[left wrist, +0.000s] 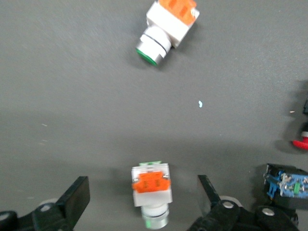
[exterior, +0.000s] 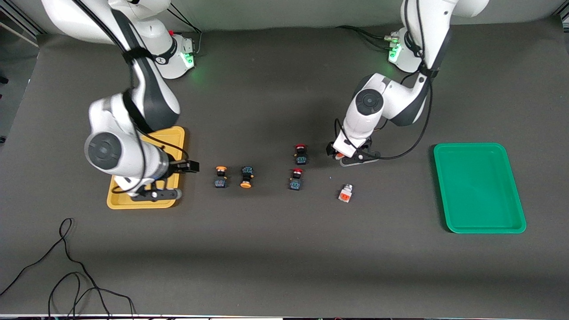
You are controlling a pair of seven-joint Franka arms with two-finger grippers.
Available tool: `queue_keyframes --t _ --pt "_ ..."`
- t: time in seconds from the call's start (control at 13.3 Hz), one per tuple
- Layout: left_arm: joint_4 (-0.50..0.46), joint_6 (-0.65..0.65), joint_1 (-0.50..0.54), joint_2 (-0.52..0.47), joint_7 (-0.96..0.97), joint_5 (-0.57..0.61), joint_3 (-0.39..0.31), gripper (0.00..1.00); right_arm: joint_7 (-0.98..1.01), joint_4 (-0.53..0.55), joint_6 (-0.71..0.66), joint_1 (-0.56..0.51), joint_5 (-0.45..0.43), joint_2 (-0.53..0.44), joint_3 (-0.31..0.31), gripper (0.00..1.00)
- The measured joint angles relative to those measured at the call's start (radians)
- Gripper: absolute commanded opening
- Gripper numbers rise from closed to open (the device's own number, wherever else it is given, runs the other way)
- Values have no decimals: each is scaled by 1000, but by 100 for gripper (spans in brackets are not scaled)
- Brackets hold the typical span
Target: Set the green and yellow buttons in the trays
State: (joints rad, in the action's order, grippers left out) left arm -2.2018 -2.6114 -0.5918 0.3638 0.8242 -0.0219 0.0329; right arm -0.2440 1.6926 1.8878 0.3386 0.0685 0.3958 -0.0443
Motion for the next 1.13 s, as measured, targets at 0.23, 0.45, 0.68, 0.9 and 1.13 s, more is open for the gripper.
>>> queue_keyframes --t 0.23,0.45,0.68,0.9,1.13 --pt "1 -56 -45 53 79 0 4 99 -2 1 59 4 0 42 0 100" --pt "3 -56 -46 63 85 1 -6 98 -6 5 104 26 8 85 0 100" --pt "3 -55 -37 63 85 3 -17 94 -9 11 179 46 48 159 0 100" --pt "3 -54 -19 63 83 8 -19 64 -10 13 265 55 51 251 0 100" --pt "3 -54 -18 63 83 9 -18 34 -11 12 308 55 52 318 0 100"
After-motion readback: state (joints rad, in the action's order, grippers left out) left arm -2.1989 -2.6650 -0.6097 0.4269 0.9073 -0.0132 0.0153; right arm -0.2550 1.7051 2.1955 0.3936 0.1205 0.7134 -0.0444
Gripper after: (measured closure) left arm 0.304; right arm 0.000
